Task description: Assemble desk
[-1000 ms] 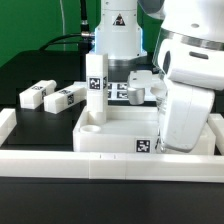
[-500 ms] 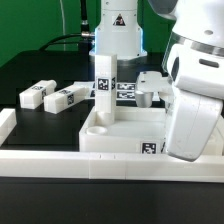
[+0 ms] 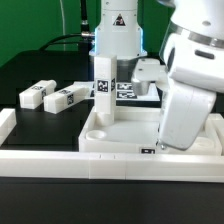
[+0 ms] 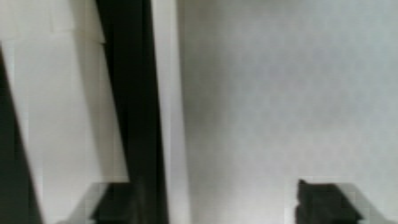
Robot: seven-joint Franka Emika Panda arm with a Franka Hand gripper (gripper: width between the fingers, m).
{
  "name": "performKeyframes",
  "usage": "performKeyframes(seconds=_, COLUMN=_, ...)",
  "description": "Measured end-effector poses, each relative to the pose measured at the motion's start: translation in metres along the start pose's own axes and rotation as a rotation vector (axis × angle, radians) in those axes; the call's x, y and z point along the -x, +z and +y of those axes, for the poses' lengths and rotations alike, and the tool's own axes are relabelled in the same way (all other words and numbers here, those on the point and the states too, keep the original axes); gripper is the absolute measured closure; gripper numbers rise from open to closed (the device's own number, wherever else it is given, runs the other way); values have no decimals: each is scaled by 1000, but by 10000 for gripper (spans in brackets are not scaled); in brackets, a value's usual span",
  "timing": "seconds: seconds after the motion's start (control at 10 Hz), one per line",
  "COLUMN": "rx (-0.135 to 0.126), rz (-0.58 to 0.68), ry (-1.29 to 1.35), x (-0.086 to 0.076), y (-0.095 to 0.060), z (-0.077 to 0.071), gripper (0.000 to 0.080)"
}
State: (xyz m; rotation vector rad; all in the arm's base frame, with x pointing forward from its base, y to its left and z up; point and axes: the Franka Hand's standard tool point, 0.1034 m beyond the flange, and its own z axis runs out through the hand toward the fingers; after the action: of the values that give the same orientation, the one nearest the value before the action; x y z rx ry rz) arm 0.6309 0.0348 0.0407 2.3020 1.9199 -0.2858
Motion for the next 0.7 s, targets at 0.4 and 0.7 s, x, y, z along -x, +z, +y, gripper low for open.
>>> performKeyframes(seconds=0.4, rx=38, rz=-29, ry=17, x=38, y=-33, z=-2, gripper=162)
performKeyframes(seconds=0.7, rx=53, rz=-44, ry=33, x=58, y=-39, z=-8, gripper=151)
